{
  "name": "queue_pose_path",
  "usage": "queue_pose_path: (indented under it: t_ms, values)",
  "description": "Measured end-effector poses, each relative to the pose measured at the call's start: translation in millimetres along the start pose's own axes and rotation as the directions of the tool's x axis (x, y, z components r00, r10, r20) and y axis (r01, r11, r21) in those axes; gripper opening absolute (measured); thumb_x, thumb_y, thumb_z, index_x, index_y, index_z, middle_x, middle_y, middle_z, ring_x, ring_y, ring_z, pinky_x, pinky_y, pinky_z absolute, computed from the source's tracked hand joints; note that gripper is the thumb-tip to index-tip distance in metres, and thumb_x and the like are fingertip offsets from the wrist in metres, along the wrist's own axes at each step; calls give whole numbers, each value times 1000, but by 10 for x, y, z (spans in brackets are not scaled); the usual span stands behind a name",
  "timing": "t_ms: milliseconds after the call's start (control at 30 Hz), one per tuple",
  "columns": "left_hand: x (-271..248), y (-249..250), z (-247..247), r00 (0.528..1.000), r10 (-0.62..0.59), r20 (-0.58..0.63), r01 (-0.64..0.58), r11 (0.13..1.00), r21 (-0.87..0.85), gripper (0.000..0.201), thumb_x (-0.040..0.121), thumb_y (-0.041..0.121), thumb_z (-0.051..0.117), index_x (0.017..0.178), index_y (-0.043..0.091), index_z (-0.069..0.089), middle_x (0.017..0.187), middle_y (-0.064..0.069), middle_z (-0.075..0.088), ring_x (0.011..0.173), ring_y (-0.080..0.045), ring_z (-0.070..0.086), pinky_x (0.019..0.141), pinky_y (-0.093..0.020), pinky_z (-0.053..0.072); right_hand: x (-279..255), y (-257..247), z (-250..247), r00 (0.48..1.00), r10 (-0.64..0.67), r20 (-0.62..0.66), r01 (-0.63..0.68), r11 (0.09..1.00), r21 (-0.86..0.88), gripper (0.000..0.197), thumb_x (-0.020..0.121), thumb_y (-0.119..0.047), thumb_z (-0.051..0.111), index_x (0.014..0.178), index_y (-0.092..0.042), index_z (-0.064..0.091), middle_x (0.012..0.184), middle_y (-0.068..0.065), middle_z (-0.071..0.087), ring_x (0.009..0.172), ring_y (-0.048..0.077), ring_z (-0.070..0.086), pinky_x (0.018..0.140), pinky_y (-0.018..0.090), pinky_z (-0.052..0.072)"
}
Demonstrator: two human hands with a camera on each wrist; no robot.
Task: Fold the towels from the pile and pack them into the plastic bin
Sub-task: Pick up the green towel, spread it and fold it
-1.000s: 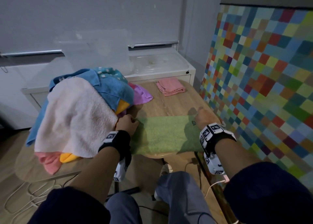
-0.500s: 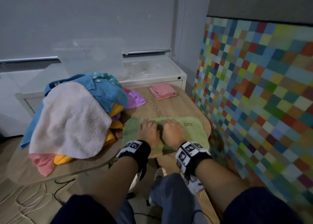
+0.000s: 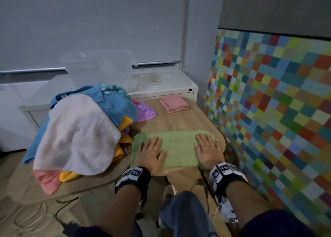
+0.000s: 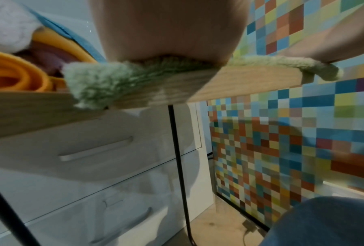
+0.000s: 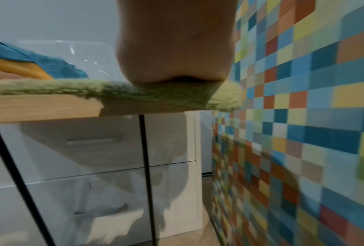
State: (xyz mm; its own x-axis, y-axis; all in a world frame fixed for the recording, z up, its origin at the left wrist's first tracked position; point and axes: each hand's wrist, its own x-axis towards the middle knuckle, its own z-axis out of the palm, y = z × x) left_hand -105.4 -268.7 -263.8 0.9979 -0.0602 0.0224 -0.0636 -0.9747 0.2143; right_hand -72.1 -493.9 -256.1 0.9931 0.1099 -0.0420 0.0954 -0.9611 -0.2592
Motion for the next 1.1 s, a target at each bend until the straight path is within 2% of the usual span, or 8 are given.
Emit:
queue_pose_path:
  t_ms: [167,233,333,467,633,900,1033,1100]
  values:
    - [-33,-106,-59,999,-54,-5,54,999,1,89,73,69,-6,150,27,11,158,7,6,147,-18,1,119,-39,-1,25,65,-63,998,51,40,-49,997,-57,52,102,-36,13,152,-21,8,159,-5,3,146,14,-3,118,42,-7]
    - [-30,-65,-92,997,-78,-3,78,997,4,67,93,59,12,150,24,11,159,4,5,146,-19,0,119,-41,-2,58,-98,-86,999,45,-24,-48,987,-150,53,101,-31,17,151,-16,9,159,-2,4,147,16,-2,116,45,-9]
    - [19,124,-133,998,-38,-50,38,999,-12,53,100,40,23,150,21,15,159,3,6,146,-19,-1,117,-41,-4,61,-526,-58,993,-88,-83,76,989,-130,54,101,-29,23,151,-14,12,159,0,9,147,17,1,116,45,-7]
    - [36,185,-42,999,16,30,-15,999,-43,52,101,36,23,150,22,13,159,4,6,146,-18,0,117,-41,-3,-10,-817,132,991,-124,60,128,989,-69,53,101,-34,18,151,-19,10,160,-2,3,147,16,-2,117,44,-6]
    - [-16,-191,-44,1000,4,0,-4,1000,14,61,95,52,16,150,24,12,158,5,7,146,-18,3,117,-39,-1,14,-196,70,994,103,-31,-104,994,-35,55,100,-42,16,151,-24,11,159,-3,3,147,19,-1,116,50,-5]
    - [368,-293,-136,990,-55,130,53,998,16,59,99,48,18,150,24,1,159,5,-7,146,-18,-7,117,-40,-6,588,-102,-96,991,52,127,-43,996,-72,53,102,-39,11,151,-24,1,159,-5,-7,146,18,-8,116,49,-5]
    - [398,-282,-117,992,-72,105,70,997,18,59,99,49,17,150,24,1,159,4,-5,146,-19,-7,118,-41,-6,661,-143,-174,985,51,163,-35,994,-100,53,101,-41,13,151,-26,2,159,-5,-6,146,20,-5,116,51,1]
    - [355,-251,-118,994,-76,83,73,996,43,59,99,48,16,150,23,2,159,3,-3,146,-20,-6,118,-42,-6,580,-177,-215,992,67,104,-55,992,-112,54,101,-42,18,150,-19,13,159,2,6,144,28,7,114,51,13]
